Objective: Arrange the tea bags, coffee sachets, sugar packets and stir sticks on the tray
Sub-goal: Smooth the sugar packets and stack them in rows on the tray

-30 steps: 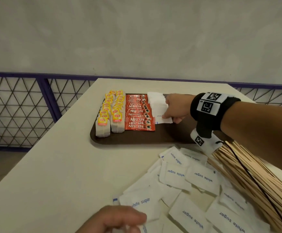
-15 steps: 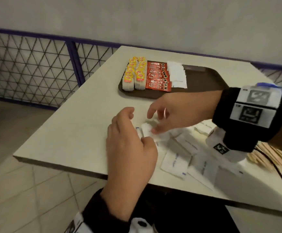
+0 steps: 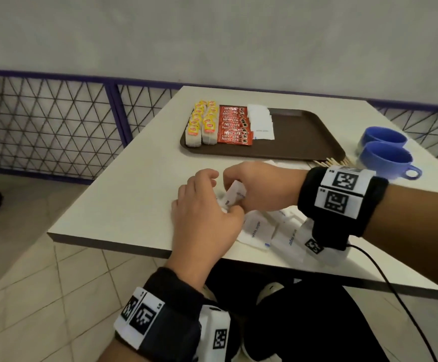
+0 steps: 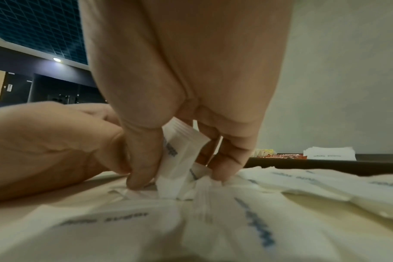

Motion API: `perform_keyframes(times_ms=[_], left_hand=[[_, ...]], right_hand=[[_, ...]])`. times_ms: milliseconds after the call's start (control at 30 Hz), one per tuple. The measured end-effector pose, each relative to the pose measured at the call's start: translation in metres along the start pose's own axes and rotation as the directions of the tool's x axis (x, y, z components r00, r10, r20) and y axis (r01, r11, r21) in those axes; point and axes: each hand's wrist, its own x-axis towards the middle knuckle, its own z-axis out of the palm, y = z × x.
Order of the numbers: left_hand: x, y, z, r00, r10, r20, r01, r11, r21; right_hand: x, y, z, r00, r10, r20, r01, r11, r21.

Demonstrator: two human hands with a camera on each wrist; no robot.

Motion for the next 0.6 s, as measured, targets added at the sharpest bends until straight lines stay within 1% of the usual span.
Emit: perform_keyframes(times_ms=[133, 267, 400, 600], left_hand=[[0.0, 0.001, -0.001, 0.999, 0.012, 0.051, -0.01, 0.999, -0.032], [0.0, 0.002, -0.001, 0.995, 0.046, 0.086, -0.047, 0.999, 0.007], [0.0, 0.003, 0.001, 0.991, 0.089, 0.095, -0.094, 0.994, 0.048], [0.003, 0.002, 0.004, 0.993, 0.062, 0.105, -0.065, 0.997, 0.03]], right_hand=[[-0.005, 0.005, 0.001, 0.999, 0.01, -0.053, -0.008, 1.0, 0.03], [-0.009, 0.01, 0.0, 0.997, 0.039, -0.063, -0.037, 0.999, 0.03], [-0.012, 0.015, -0.002, 0.997, 0.037, -0.072, -0.032, 0.997, 0.069], [-0.015, 0.023, -0.006, 0.994, 0.062, -0.094, -0.051, 0.992, 0.117]])
